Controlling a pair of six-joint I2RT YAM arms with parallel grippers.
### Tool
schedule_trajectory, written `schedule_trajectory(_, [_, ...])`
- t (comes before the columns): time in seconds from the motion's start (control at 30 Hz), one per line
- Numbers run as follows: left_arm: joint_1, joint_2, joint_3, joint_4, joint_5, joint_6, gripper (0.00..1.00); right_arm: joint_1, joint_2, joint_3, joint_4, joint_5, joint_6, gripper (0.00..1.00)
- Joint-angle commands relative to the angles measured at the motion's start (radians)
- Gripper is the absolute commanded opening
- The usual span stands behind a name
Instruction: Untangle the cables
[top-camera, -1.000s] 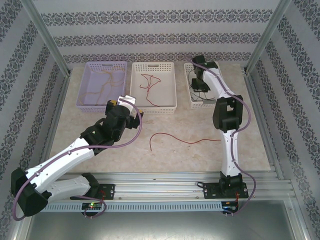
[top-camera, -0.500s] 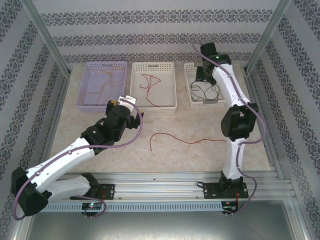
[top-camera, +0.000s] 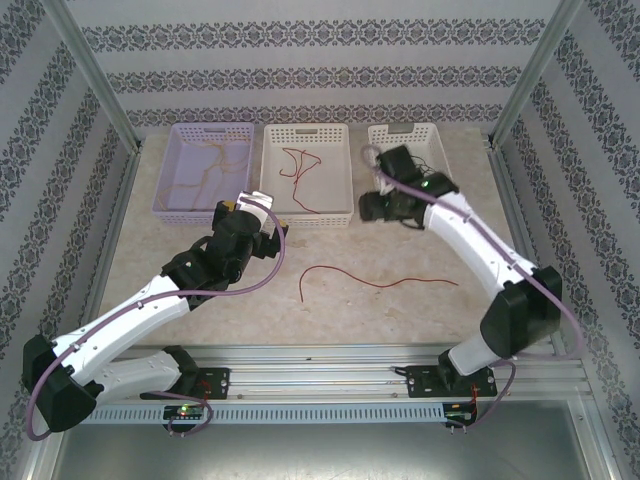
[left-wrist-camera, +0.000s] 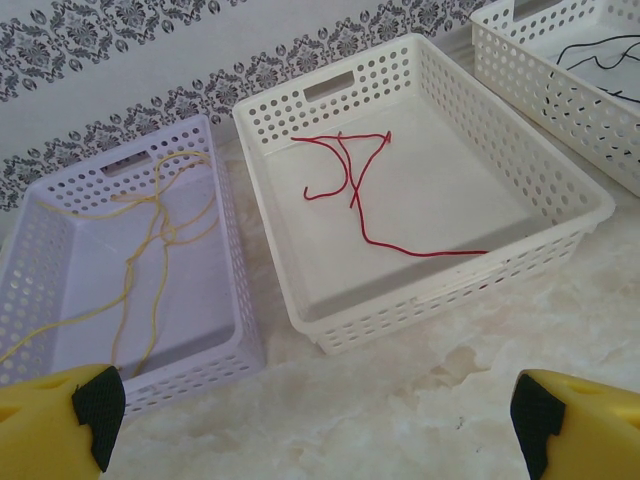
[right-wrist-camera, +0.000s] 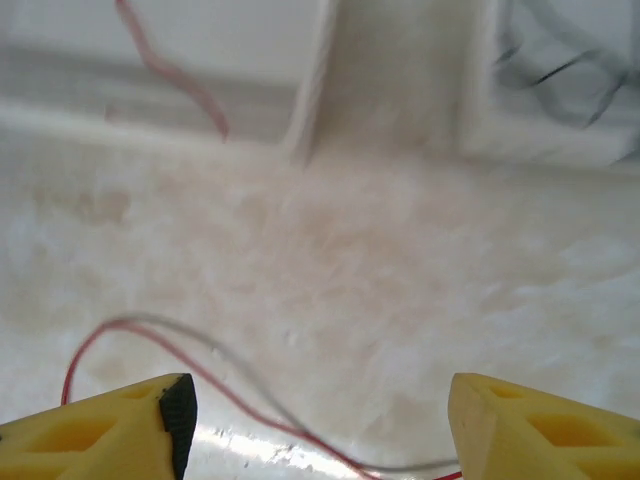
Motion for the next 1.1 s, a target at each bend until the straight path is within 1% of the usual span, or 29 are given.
schedule_trajectory(0.0, [0.011, -0.010, 0.015, -0.009, 0.009, -0.004, 1.00, 0.056, -0.062, -0.160, 0.104, -0.002, 0.053, 0.68])
schedule_trajectory(0.1, [0.011, -0.012, 0.016, -0.008, 0.010, -0.006, 1.00, 0.138, -0.109, -0.264, 0.145, 0.058, 0.089, 0.69])
schedule_trajectory(0.17, [0.011, -0.011, 0.017, -0.009, 0.012, -0.007, 1.00, 0.198, -0.127, -0.317, 0.167, 0.076, 0.109, 0.69])
schedule_trajectory(0.27, [0.011, -0.013, 0.018, -0.012, 0.011, -0.008, 1.00, 0.249, -0.120, -0.376, 0.219, 0.060, 0.133, 0.70])
schedule_trajectory(0.37, [0.012, -0.013, 0.017, -0.011, 0.009, -0.008, 1.00, 0.281, -0.095, -0.400, 0.239, 0.068, 0.136, 0.70])
schedule_trajectory(0.53, [0.011, -0.012, 0.015, -0.009, 0.007, -0.007, 1.00, 0.308, -0.065, -0.428, 0.278, 0.068, 0.139, 0.70])
schedule_trajectory(0.67, [0.011, -0.015, 0.016, -0.009, 0.002, -0.005, 1.00, 0.310, -0.027, -0.439, 0.297, 0.085, 0.123, 0.70])
schedule_trajectory(0.93, [0.011, -0.017, 0.012, -0.006, -0.001, -0.004, 1.00, 0.313, 0.039, -0.427, 0.314, 0.113, 0.082, 0.70])
schedule_trajectory(1.07, [0.011, -0.017, 0.012, -0.004, 0.000, -0.003, 1.00, 0.313, 0.108, -0.411, 0.336, 0.122, 0.062, 0.68])
